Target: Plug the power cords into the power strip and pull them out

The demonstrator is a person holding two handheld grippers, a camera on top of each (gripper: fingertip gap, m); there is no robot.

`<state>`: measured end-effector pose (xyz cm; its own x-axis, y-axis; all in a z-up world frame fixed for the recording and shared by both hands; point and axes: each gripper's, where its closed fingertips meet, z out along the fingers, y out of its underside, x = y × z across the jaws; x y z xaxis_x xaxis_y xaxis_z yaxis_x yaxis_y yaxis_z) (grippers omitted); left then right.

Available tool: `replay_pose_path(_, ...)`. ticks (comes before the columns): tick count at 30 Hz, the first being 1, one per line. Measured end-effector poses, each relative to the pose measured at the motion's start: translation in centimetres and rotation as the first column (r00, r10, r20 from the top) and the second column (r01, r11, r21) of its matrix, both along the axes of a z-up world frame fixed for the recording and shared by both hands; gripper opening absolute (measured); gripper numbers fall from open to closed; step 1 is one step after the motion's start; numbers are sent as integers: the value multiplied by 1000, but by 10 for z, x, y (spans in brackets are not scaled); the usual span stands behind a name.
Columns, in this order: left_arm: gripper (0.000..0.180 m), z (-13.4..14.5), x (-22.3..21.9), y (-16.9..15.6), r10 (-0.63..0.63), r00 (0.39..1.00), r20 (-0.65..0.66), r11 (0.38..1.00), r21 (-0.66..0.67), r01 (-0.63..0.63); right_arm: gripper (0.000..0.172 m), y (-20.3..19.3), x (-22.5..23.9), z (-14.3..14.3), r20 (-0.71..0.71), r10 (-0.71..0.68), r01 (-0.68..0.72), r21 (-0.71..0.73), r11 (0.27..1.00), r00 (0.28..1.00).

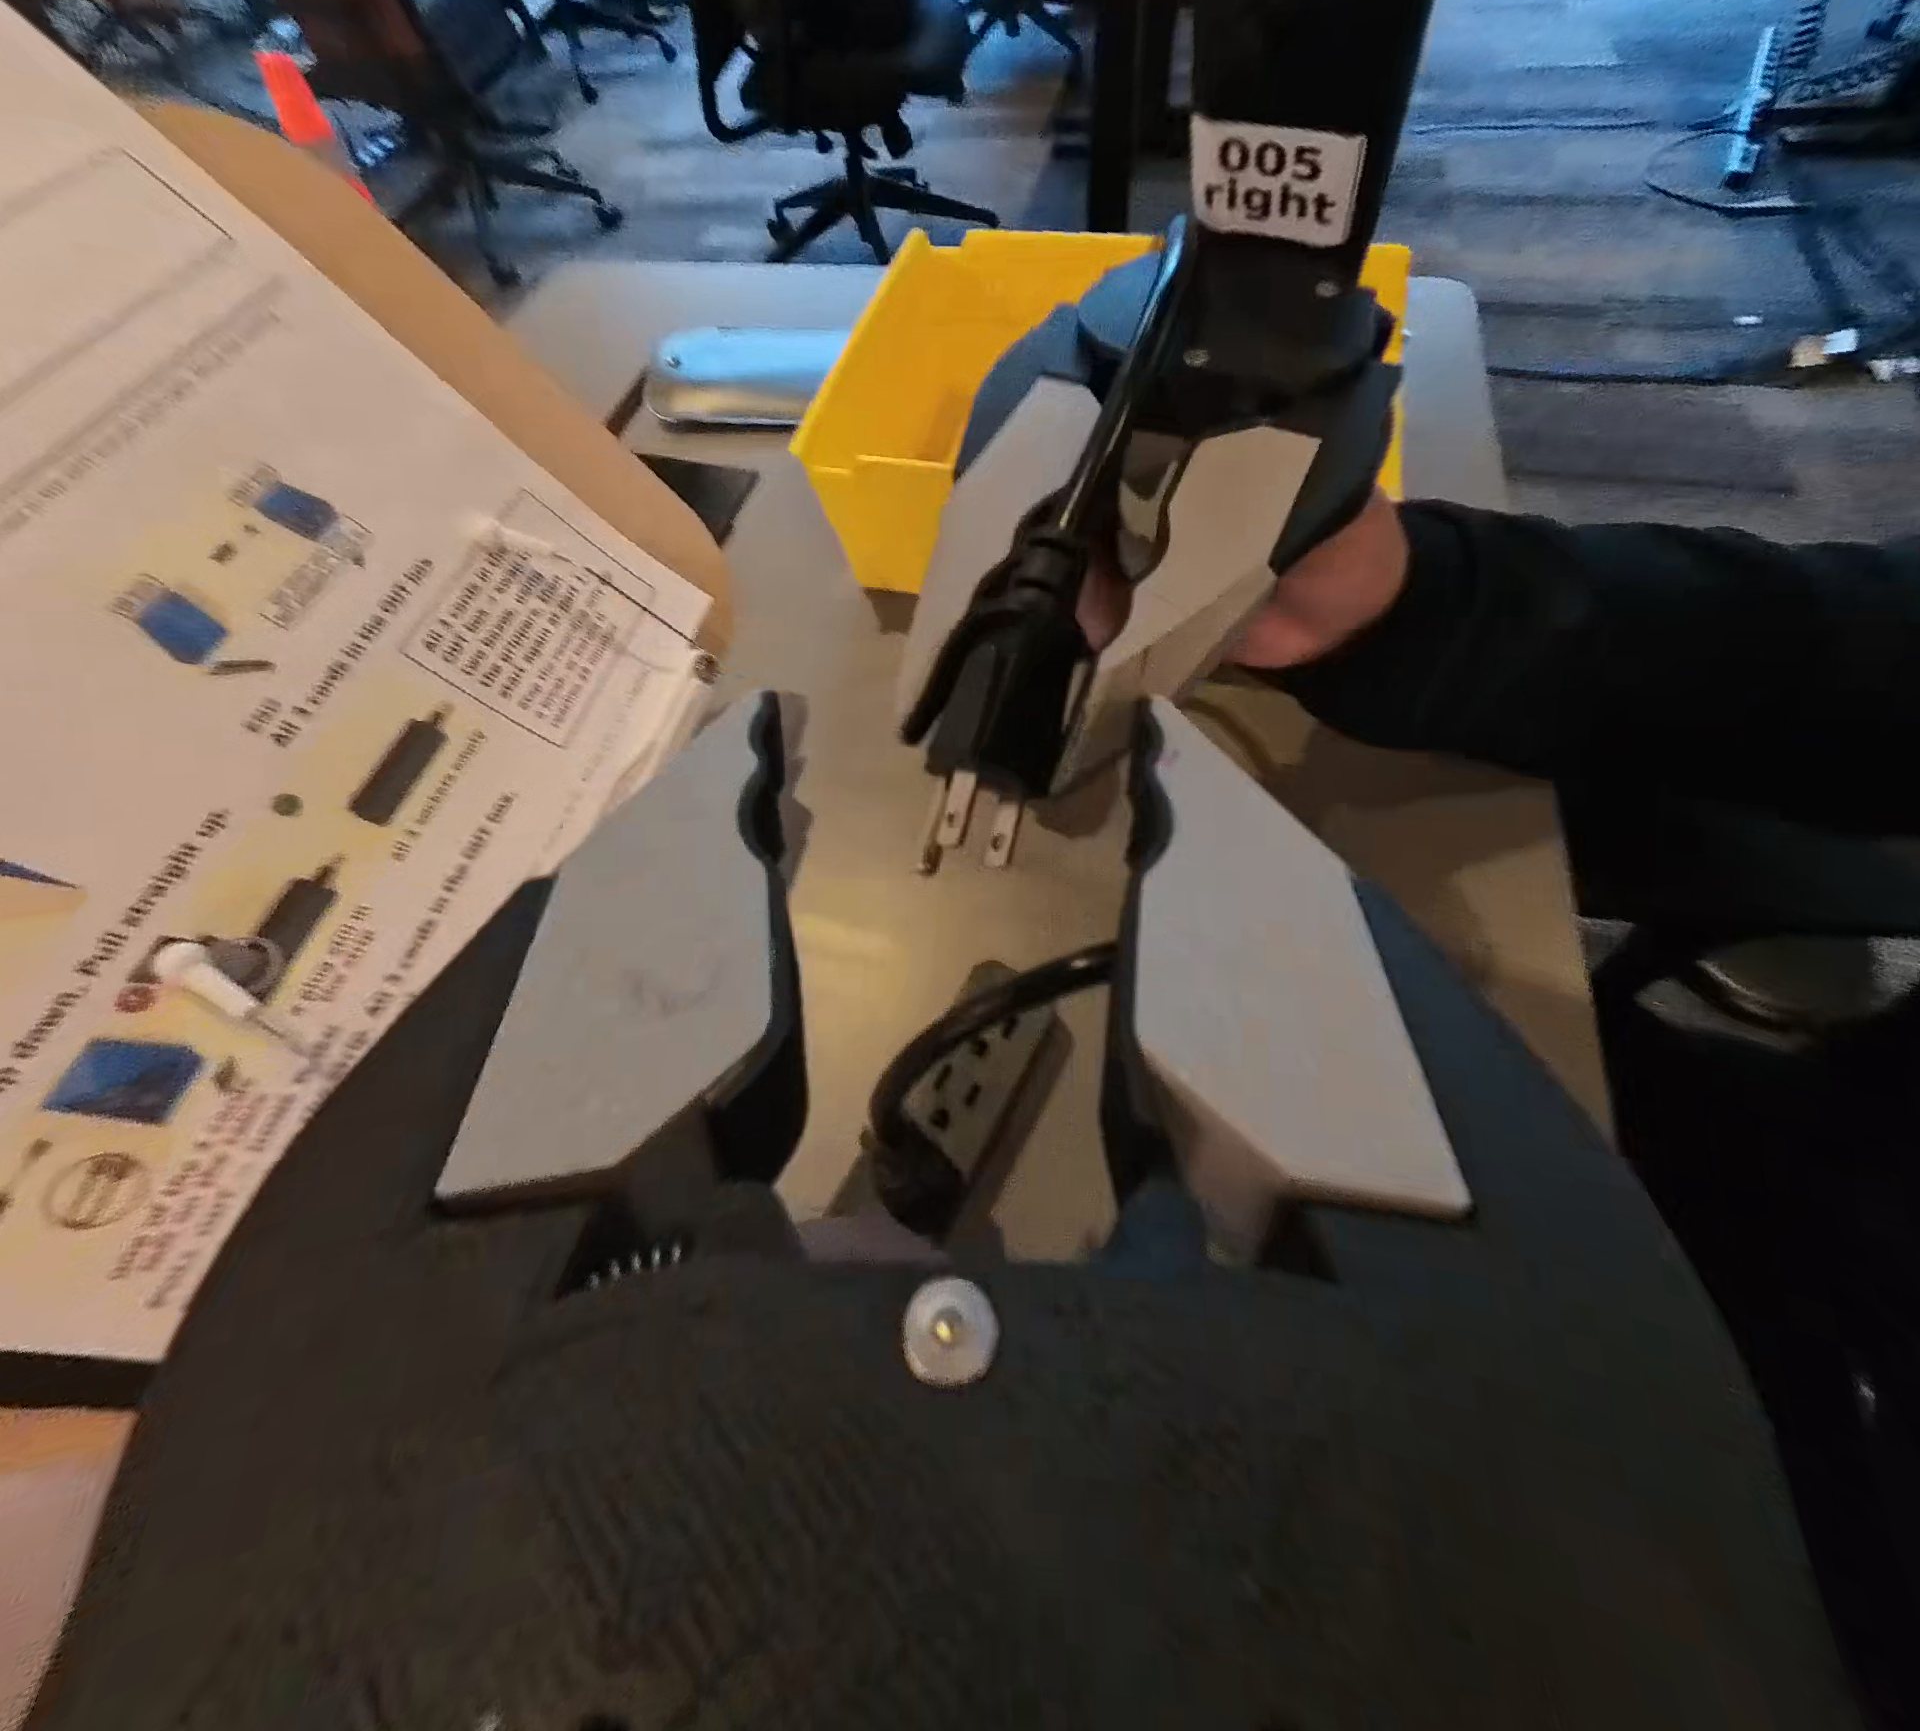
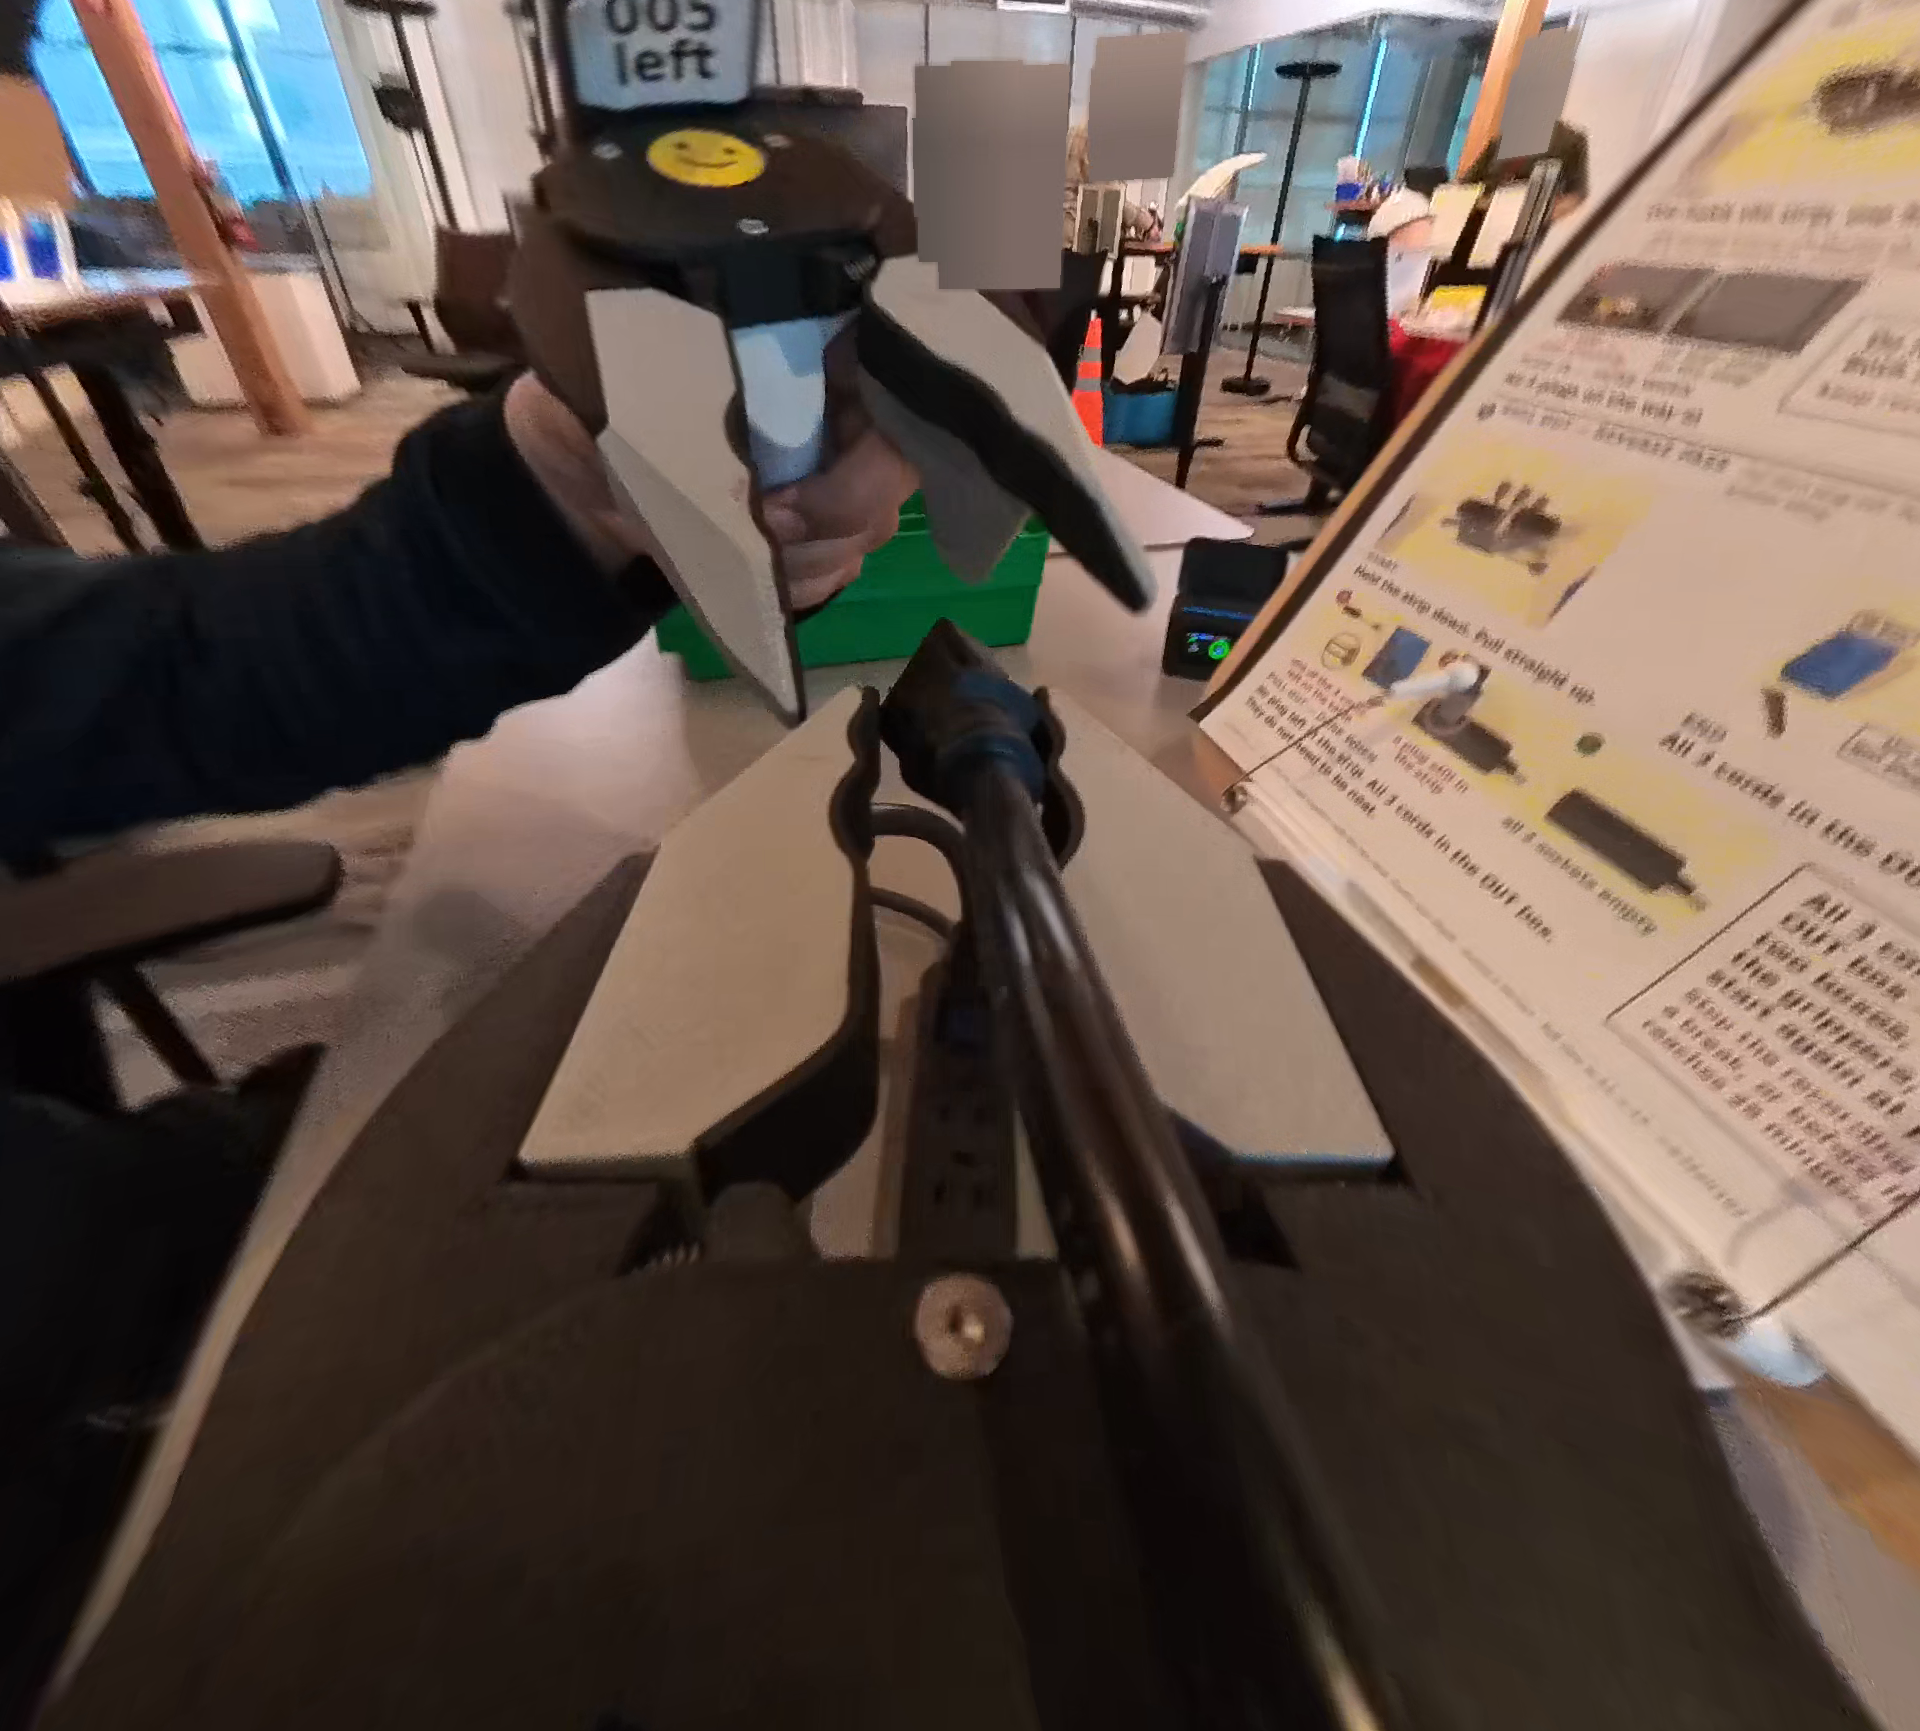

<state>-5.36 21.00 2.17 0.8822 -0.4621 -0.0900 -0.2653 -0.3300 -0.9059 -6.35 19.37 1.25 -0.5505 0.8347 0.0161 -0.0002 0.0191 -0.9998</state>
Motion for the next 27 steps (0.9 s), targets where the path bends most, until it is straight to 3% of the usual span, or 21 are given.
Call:
replay_pose_path(4,58,-13,9,-17,-79,996,-32,996,-43,78,26,-2,5,5,-97,-25,38,129,991,995)
replay_pose_path(8,48,-25,19,-25,-123,985,-118,991,-59,117,26,-21,18,8,-144,94,-65,195,979,985)
replay_pose_path(11,52,-32,31,-34,-206,967,-148,974,-122,189,26,-40,30,1,-119,210,-174,254,951,970)
replay_pose_path(13,40,-38,42,-44,-279,951,-134,952,-171,256,26,-47,38,-4,-98,264,-227,284,931,960)
replay_pose_path(16,38,-47,48,-52,-297,949,-107,935,-236,266,25,-54,45,-13,-42,317,-289,314,905,948)
replay_pose_path(19,33,-54,43,-52,-267,955,-129,940,-251,229,25,-53,42,-19,-12,302,-281,334,900,953)
replay_pose_path(20,23,-56,36,-48,-225,958,-178,956,-232,182,24,-49,36,-19,-22,257,-235,332,914,966)
replay_pose_path(22,22,-55,26,-42,-155,947,-280,979,-170,110,24,-43,29,-19,-34,194,-172,327,929,980)
replay_pose_path(24,22,-54,18,-38,-92,911,-402,992,-113,50,25,-40,24,-22,-12,164,-152,319,935,986)
replay_pose_path(27,23,-53,5,-34,11,798,-603,999,-27,-35,32,-39,21,-27,32,155,-157,306,939,987)
